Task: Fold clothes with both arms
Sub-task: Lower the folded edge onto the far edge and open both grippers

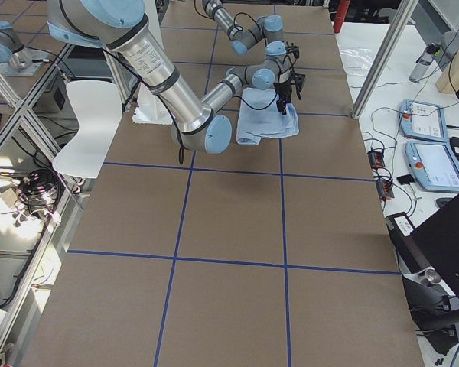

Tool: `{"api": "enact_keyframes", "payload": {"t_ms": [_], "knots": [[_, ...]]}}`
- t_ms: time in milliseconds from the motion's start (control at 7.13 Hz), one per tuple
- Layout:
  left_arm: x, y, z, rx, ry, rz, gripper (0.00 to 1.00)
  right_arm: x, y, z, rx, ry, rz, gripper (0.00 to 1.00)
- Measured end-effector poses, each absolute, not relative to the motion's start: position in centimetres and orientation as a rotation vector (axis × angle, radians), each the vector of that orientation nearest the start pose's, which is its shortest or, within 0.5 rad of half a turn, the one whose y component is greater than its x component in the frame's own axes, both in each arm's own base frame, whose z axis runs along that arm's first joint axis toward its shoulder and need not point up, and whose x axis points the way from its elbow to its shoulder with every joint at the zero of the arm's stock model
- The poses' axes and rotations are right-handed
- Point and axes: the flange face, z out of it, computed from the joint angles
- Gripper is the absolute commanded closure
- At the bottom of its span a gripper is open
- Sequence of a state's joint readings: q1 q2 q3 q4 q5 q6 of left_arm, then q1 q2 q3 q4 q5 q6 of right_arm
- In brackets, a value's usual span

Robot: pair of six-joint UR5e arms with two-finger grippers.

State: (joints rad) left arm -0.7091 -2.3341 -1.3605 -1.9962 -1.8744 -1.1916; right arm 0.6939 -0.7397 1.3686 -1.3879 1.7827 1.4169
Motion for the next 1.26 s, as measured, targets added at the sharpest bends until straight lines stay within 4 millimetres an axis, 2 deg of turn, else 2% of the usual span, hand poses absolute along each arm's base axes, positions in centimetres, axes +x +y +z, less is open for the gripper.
{"api": "enact_keyframes", "payload": {"t_ms": [281,561,842,1262], "knots": [[50.7,-57.1,24.6,0.26,0.967,-0.136,0.0,-48.9,-57.4,23.2,0.163,-0.835,0.366,0.0],[52.3,-56.8,25.4,0.24,0.947,-0.126,0.0,-48.2,-57.2,23.9,0.169,-0.833,0.352,0.0],[55.1,-58.7,25.8,0.239,0.892,-0.14,0.0,-48.4,-57.1,24.3,0.169,-0.828,0.349,0.0],[58.4,-61.8,24.9,0.262,0.812,-0.165,0.0,-48.6,-57.1,24.6,0.17,-0.824,0.348,0.0]]}}
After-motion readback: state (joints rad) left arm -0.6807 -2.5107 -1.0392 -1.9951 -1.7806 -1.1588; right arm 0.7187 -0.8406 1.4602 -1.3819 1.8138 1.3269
